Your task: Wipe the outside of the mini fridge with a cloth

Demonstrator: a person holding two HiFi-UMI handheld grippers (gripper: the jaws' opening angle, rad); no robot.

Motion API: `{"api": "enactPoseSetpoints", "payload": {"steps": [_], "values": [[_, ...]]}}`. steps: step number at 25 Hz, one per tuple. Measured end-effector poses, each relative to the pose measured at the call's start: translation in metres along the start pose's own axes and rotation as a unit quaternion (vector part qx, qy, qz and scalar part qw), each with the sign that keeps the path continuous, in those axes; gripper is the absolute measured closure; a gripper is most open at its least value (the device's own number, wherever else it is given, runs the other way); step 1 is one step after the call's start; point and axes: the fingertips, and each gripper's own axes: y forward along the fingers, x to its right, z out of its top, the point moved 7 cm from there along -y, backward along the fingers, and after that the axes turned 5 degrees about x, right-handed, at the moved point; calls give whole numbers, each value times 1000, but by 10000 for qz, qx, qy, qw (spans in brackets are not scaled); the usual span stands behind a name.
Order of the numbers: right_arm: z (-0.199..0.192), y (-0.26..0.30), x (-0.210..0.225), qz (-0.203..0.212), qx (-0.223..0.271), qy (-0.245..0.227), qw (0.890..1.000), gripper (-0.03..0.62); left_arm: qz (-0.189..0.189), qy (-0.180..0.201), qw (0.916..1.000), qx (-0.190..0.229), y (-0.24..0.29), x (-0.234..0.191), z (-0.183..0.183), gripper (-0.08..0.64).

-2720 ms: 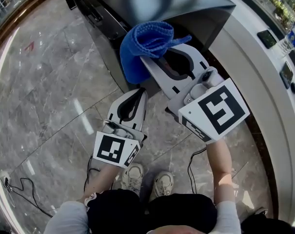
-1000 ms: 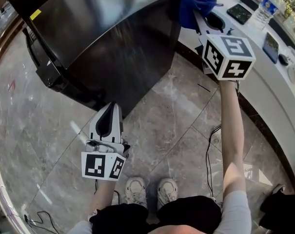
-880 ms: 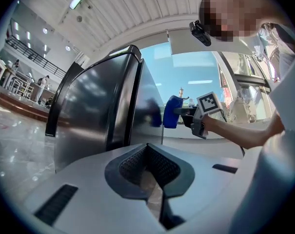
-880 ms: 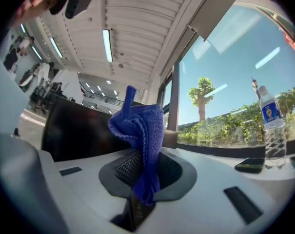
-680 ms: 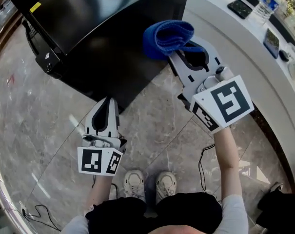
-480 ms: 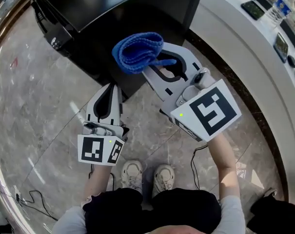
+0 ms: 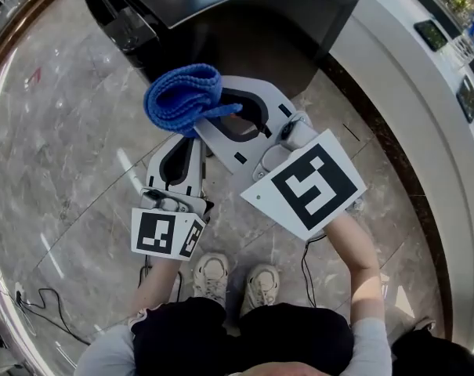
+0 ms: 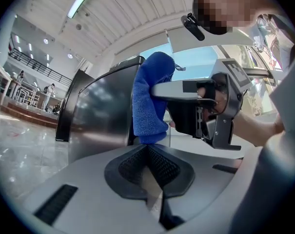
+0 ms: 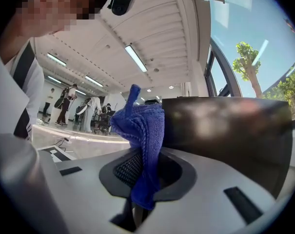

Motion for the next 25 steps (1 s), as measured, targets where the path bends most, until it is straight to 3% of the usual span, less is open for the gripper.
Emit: {"api": "enactPoseSetpoints", "payload": {"steps": [7,15,25], "values": [[2,0,4,-100,-49,-262,9996,520,-188,-36,9998,-31,7,11,-5,555],[2,-7,11,-312,-90,-140,9994,520,-133,-62,9999,-55,3,5,-5,555],[-7,-37,66,-1453,-571,-580,9860,520,-326,31,9994,-107,8,11,-11,555]]}}
